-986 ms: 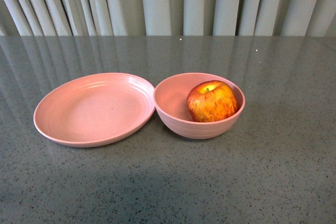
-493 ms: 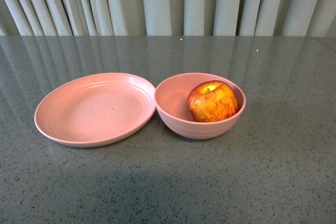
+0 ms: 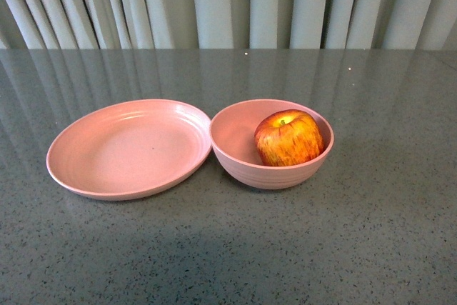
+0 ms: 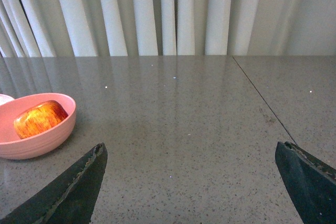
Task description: Move apple from plate to bowl
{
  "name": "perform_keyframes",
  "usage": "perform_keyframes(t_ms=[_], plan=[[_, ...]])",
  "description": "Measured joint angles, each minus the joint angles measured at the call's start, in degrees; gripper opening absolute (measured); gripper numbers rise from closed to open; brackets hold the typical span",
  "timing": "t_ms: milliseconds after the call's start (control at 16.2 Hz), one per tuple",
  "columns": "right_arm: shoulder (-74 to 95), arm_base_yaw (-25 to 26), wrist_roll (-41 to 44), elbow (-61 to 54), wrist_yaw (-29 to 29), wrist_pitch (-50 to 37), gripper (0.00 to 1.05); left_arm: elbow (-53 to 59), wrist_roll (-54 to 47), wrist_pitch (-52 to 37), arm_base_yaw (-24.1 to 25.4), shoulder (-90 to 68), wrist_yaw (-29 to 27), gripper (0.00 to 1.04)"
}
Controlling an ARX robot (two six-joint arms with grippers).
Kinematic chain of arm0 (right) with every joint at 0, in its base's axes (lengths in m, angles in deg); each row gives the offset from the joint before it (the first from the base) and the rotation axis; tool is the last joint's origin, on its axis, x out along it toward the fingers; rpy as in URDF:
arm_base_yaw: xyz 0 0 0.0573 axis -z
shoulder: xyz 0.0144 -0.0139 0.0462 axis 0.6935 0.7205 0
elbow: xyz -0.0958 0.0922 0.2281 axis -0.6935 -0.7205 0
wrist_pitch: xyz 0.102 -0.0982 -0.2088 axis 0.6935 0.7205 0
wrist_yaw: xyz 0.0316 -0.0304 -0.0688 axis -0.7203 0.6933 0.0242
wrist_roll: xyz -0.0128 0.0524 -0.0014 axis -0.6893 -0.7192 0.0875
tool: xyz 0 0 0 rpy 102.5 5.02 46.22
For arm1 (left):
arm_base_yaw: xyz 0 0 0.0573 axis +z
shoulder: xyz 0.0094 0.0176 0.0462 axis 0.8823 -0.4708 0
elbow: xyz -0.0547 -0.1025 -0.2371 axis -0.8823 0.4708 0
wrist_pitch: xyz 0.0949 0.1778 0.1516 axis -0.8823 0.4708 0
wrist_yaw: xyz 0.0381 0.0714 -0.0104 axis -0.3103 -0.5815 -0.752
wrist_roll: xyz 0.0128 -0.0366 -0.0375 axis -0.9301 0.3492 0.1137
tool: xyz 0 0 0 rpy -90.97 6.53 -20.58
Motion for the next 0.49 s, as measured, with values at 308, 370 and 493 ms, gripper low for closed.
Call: perform_keyframes(t_ms=[308,370,493], plan=[[0.0,0.0,0.0,0.0,0.0,0.0,0.98,-0.04,-0.02,10.99,0.0,8.11,-0.02,0.01],[0.0,0.0,-0.02,0.0,0.0,0.02,0.98,-0.04,-0.04,12.35,0.0,12.44,0.02,0.01],[0.0,0.0,-0.02,0.0,0.0,-0.07,0.98,-0.04,-0.04,13.73,0.04,12.35,-0.09,0.01]])
